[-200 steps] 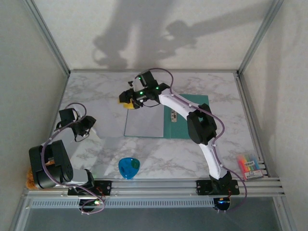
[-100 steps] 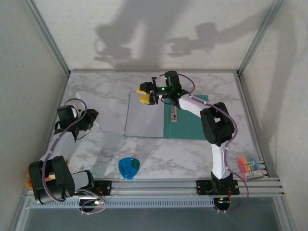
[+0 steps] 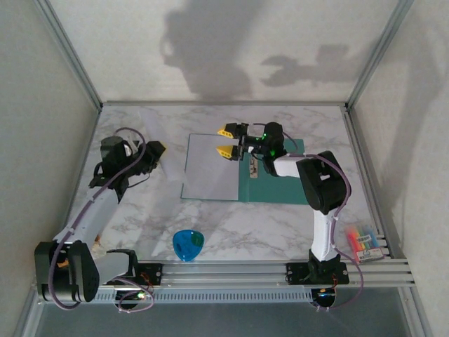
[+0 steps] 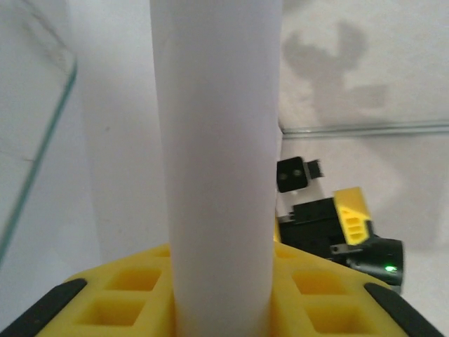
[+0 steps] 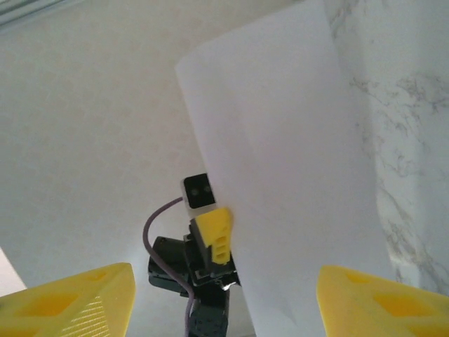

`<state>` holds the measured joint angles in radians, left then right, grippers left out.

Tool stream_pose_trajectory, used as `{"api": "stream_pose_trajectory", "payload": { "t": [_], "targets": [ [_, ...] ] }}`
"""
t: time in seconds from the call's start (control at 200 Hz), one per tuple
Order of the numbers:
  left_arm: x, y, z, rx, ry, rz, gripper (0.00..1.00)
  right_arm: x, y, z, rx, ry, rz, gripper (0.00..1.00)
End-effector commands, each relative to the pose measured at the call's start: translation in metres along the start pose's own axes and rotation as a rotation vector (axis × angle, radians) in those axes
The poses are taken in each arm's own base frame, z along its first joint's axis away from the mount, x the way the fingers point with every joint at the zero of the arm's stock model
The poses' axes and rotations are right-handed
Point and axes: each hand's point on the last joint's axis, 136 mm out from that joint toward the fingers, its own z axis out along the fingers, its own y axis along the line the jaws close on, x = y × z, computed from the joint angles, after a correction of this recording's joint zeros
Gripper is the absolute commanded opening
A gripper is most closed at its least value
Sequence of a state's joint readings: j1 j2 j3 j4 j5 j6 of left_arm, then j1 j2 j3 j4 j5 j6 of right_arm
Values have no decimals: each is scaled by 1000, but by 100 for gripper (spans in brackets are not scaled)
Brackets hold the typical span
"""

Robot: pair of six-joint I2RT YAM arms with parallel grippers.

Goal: Put the files into the folder

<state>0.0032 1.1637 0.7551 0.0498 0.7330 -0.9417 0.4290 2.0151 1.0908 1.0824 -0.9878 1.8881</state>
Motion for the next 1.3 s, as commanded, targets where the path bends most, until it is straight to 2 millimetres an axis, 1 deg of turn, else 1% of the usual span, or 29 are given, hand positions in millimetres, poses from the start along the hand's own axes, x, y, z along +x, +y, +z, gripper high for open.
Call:
{"api": "stream_pose_trajectory", "payload": {
  "t": [0.0,0.07,0.13,0.26,0.345,0.416,0.451,0.496,0.636,0.686,0.736,0.796,0.876,0.966,1.041,1.197,1.297],
  "targets": [
    [-3,-50,2,105,-25,44,29,17,35,-12,-94,3,-53,70],
    [4,-74,6,141,-1,69,29,23,41,-19,-121,2,-78,70],
    [12,-98,7,189,18,90,29,29,46,-25,-140,-1,-97,71],
    [29,-153,2,287,46,146,30,43,59,-37,-171,1,-146,74],
    [47,-186,-2,355,85,182,30,54,69,-42,-189,5,-187,75],
    [58,-206,-8,397,104,203,30,65,78,-45,-198,15,-232,78],
    [63,-212,-10,411,111,206,31,72,84,-47,-204,25,-257,81],
    [67,-218,-14,429,116,212,31,80,93,-48,-211,41,-297,82],
    [77,-221,-20,479,152,213,31,97,112,-53,-233,60,-361,82],
    [79,-215,-18,463,157,218,31,103,118,-54,-242,64,-379,82],
    [81,-204,-14,431,168,224,31,110,125,-56,-252,69,-401,82],
    [86,-195,-11,415,196,227,31,118,132,-59,-263,75,-437,81],
    [89,-182,-7,376,212,254,31,127,138,-62,-272,81,-471,77],
    [95,-172,-6,346,246,285,31,131,140,-64,-273,85,-483,70],
    [98,-169,-8,343,256,302,31,133,138,-64,-262,85,-495,65],
    [101,-169,-12,356,262,316,32,135,128,-64,-199,75,-525,60],
    [103,-170,-12,371,272,319,31,141,125,-64,-148,78,-559,58]
  ]
}}
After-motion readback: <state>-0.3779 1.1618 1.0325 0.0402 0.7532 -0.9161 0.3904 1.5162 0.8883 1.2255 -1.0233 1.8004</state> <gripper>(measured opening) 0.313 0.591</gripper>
